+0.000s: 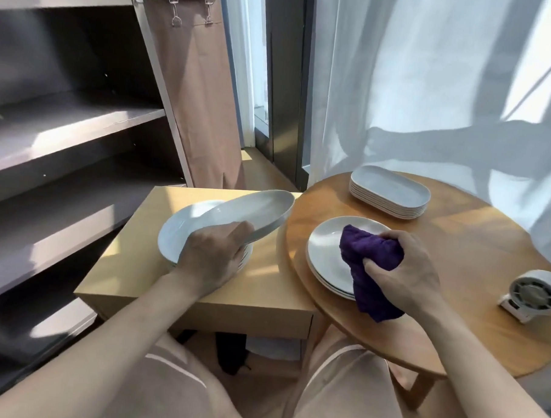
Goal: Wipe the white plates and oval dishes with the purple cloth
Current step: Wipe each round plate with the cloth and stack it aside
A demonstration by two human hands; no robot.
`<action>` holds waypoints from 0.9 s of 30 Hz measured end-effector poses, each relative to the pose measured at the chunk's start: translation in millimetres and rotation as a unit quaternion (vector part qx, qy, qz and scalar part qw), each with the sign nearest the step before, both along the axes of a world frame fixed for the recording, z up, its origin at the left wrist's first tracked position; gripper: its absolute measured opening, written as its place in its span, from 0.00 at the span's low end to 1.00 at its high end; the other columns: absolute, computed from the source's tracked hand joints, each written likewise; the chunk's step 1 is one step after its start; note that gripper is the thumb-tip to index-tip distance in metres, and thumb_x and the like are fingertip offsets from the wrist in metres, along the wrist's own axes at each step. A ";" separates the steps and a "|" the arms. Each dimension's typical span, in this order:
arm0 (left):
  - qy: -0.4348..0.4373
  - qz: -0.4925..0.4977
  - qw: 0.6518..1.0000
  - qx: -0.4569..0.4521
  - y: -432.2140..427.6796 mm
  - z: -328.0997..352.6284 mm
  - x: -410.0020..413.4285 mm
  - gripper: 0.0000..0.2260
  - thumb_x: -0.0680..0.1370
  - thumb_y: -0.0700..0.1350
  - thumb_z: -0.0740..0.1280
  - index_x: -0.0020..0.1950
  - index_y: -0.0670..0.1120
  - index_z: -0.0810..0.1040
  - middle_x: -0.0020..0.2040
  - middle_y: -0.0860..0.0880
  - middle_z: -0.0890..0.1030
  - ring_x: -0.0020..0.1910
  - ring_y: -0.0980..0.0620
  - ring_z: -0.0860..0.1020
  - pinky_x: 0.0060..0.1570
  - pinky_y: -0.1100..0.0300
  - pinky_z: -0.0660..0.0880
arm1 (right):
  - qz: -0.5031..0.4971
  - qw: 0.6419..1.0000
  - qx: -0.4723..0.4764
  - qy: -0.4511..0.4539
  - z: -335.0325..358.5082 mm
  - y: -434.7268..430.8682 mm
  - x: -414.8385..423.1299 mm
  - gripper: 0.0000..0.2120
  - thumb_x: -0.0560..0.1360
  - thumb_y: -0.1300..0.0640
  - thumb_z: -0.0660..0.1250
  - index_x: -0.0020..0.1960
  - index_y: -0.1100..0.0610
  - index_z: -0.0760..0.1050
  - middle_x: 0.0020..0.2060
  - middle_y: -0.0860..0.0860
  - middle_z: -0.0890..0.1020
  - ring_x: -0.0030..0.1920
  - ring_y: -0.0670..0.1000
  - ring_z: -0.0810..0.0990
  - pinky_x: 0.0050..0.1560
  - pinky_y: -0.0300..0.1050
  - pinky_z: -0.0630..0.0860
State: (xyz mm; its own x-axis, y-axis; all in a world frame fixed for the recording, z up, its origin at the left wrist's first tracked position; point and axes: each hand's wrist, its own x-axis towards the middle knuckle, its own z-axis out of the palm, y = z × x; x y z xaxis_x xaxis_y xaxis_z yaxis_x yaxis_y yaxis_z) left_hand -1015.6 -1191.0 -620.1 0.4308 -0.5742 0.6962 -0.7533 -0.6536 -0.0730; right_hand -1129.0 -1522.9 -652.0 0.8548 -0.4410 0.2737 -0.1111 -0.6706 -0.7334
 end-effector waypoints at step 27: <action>0.272 0.104 0.955 0.056 51.3 -50.7 23.1 0.05 0.80 0.47 0.69 0.55 0.50 0.76 0.54 0.57 0.78 0.54 0.50 0.78 0.41 0.55 0.69 | -0.107 0.990 0.092 -0.004 3.4 -19.3 -5.3 0.21 0.68 0.53 0.78 0.59 0.46 0.78 0.54 0.47 0.82 0.55 0.52 0.80 0.60 0.50 0.77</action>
